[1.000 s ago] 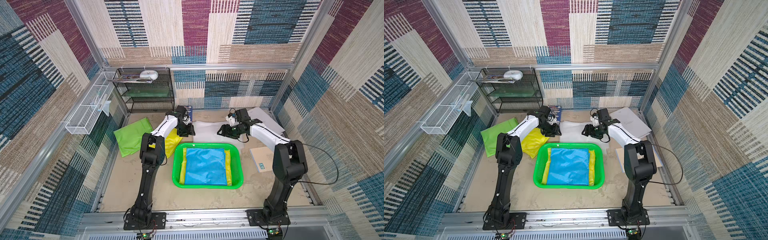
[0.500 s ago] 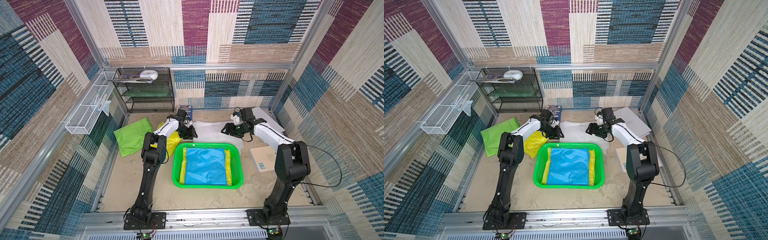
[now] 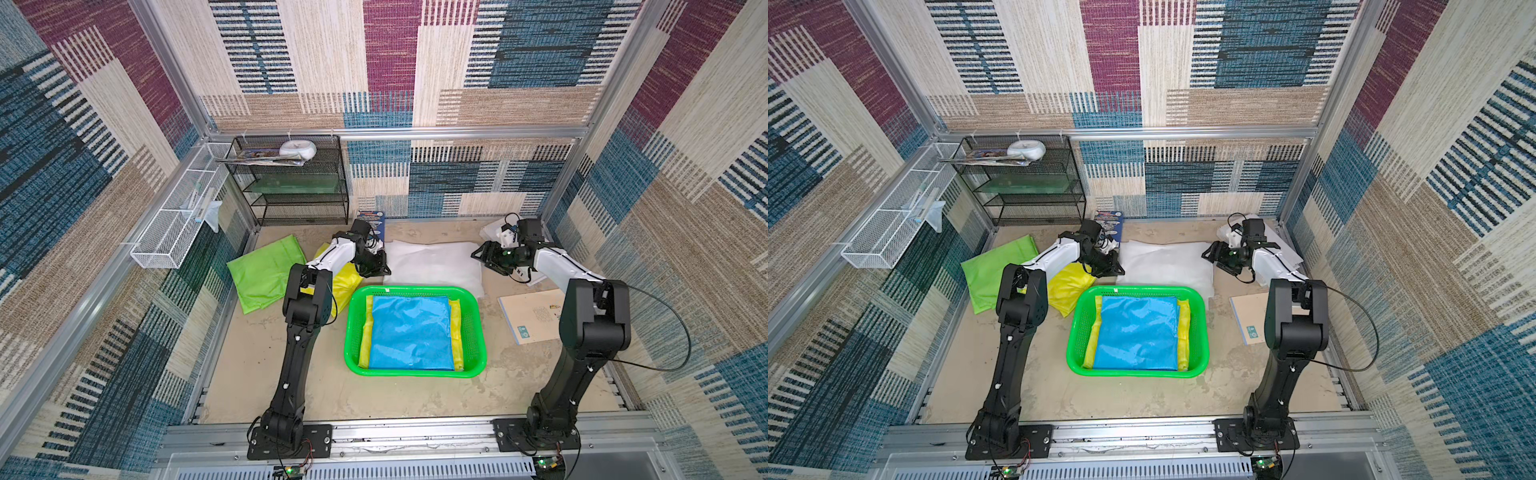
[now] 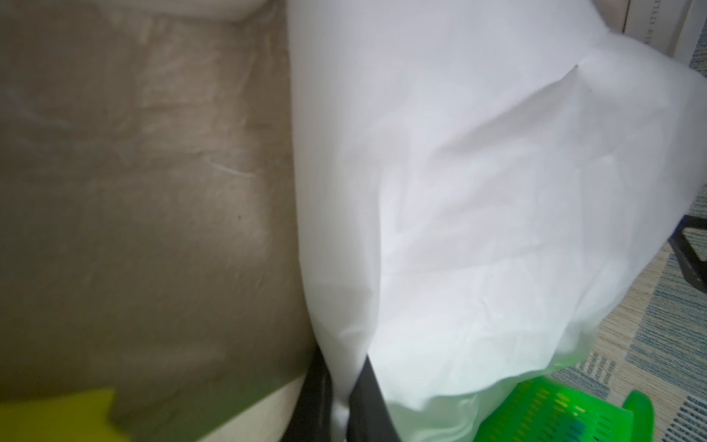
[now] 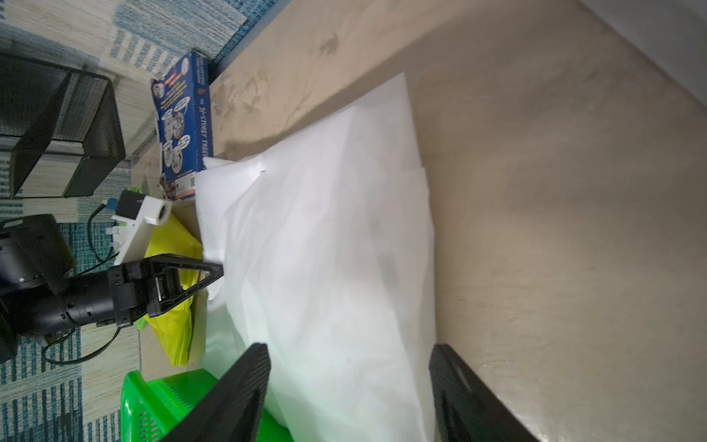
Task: Put the folded raincoat in the basket
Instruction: Pick up the raincoat from the center of the board.
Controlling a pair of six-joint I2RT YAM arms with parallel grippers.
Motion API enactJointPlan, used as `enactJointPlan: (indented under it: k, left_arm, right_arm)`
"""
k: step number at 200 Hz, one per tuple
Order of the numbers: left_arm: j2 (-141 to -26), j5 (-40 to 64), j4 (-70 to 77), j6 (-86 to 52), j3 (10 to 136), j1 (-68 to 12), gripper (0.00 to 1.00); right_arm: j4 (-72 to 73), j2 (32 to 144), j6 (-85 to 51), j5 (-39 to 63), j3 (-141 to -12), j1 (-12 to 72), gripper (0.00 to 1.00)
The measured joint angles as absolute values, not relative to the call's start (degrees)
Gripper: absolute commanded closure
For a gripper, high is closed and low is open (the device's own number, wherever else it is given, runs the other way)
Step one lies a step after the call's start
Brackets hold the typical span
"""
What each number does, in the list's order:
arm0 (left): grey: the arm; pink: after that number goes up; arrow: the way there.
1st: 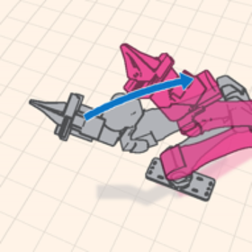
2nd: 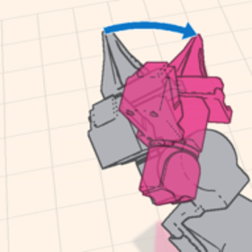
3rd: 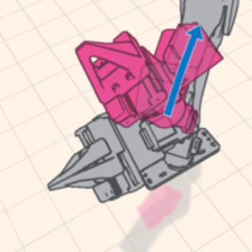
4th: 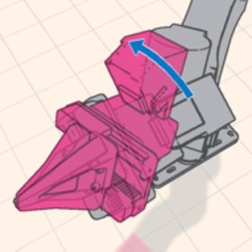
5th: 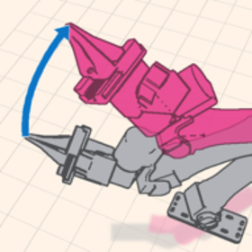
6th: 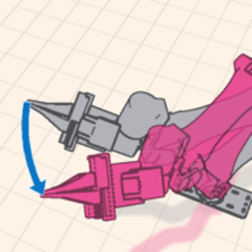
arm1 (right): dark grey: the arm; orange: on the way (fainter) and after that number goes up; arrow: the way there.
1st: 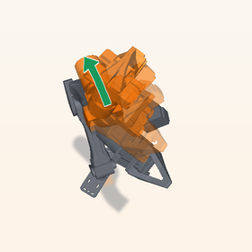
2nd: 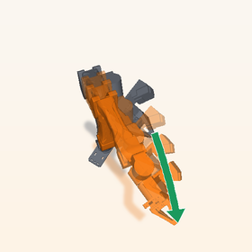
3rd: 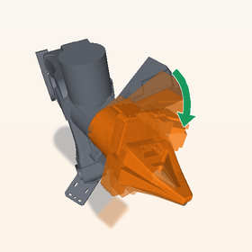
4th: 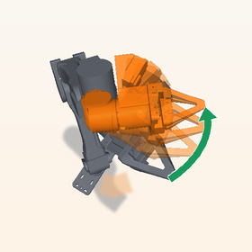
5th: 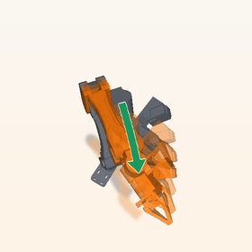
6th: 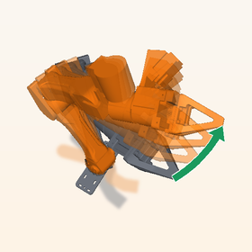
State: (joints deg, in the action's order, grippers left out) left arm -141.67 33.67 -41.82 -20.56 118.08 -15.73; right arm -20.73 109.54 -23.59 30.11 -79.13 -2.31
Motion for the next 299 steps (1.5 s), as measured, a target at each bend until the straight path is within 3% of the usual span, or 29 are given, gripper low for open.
enactJointPlan:
  k: [47, 81, 113, 161, 183, 299]
  left_arm:
    - [-141.5, 33.1, -42.2, -20.5, 118.1, -15.6, 0.88]
    - [-141.4, 33.2, -42.0, -20.5, 117.8, -15.6, 0.8]
    - [-141.3, 33.3, -42.2, -20.5, 118.0, -15.6, 0.79]
    - [-141.3, 32.8, -42.9, -20.4, 118.5, -15.6, 0.93]
    - [-141.4, 33.4, -43.0, -20.8, 119.0, -15.5, 1.0]
    - [-137.4, 34.2, -44.0, -23.8, 128.6, -15.5, 1.0]
  right_arm:
    - [-19.9, 115.0, -23.9, 33.6, -77.1, -3.1, 0.3]
    - [-18.5, 119.3, -24.3, 39.0, -77.6, -3.2, 0.42]
    - [-16.4, 121.9, -24.6, 42.8, -78.4, -3.3, 0.58]
    - [-15.6, 122.8, -24.9, 44.6, -78.2, -3.1, 0.91]
    - [-16.2, 122.1, -24.8, 45.1, -78.7, -3.1, 1.0]
    - [-17.8, 113.1, -27.9, 44.7, -86.8, -3.1, 1.0]
